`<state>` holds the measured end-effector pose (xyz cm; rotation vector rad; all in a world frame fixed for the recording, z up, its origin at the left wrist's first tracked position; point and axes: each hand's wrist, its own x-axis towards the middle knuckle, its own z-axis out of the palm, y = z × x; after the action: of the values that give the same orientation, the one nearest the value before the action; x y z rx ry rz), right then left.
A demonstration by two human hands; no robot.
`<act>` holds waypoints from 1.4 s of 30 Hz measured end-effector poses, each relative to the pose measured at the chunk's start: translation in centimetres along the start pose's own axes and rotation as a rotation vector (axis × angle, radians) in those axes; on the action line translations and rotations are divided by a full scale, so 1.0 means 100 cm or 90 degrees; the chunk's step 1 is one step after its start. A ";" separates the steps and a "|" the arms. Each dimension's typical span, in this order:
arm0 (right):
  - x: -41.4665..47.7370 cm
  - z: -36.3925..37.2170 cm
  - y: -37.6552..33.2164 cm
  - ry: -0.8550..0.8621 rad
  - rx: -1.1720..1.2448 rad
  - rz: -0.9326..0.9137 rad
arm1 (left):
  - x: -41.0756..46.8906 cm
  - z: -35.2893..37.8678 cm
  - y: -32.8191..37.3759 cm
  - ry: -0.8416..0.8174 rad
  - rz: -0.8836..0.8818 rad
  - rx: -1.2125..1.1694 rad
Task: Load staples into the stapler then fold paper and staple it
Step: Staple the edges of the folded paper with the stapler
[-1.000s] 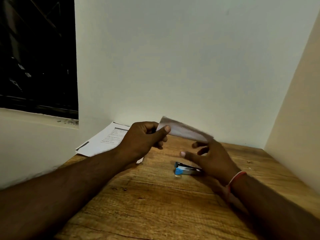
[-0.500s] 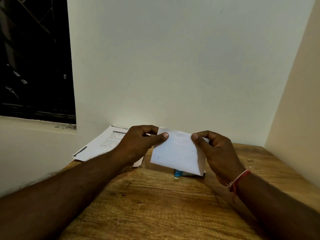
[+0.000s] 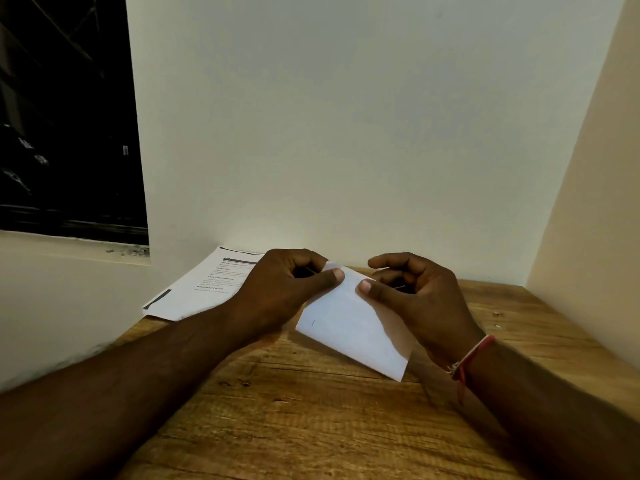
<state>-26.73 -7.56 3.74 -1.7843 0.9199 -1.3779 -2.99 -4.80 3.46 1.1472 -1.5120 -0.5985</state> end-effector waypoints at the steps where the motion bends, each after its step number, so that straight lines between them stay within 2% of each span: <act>1: -0.001 0.001 -0.002 -0.005 -0.024 -0.005 | -0.001 0.002 0.001 -0.007 0.008 0.012; 5: -0.002 0.000 -0.005 -0.011 -0.070 -0.029 | -0.002 0.002 0.002 0.001 0.021 0.010; 10: 0.001 -0.003 -0.004 -0.013 0.033 -0.017 | 0.000 0.002 -0.004 0.037 0.014 -0.083; 15: 0.010 -0.011 0.001 0.042 0.101 0.001 | 0.007 -0.006 -0.008 0.105 0.002 -0.142; 22: 0.017 -0.014 0.011 0.077 0.154 0.015 | 0.011 -0.009 -0.012 0.152 0.006 -0.186; 26: 0.014 -0.007 0.013 0.058 0.162 0.028 | 0.013 -0.011 -0.017 0.181 0.022 -0.146; 28: 0.012 -0.006 0.010 0.075 0.145 0.002 | 0.013 -0.011 -0.016 0.175 0.085 -0.058; 31: 0.009 -0.009 0.003 0.102 -0.024 -0.106 | 0.007 -0.009 -0.012 0.206 0.262 0.178; 33: 0.006 -0.008 -0.001 0.113 -0.132 -0.184 | 0.003 -0.006 -0.005 0.224 0.388 0.241; 36: 0.000 -0.001 -0.002 0.089 -0.212 -0.283 | -0.007 0.003 0.008 0.211 0.535 0.264; 42: -0.005 0.005 -0.001 0.048 -0.229 -0.356 | -0.011 0.011 0.006 0.165 0.570 0.253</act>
<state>-26.36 -7.06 3.51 -2.4056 0.7710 -1.7077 -4.26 -3.79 3.17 0.6669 -1.7482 0.4555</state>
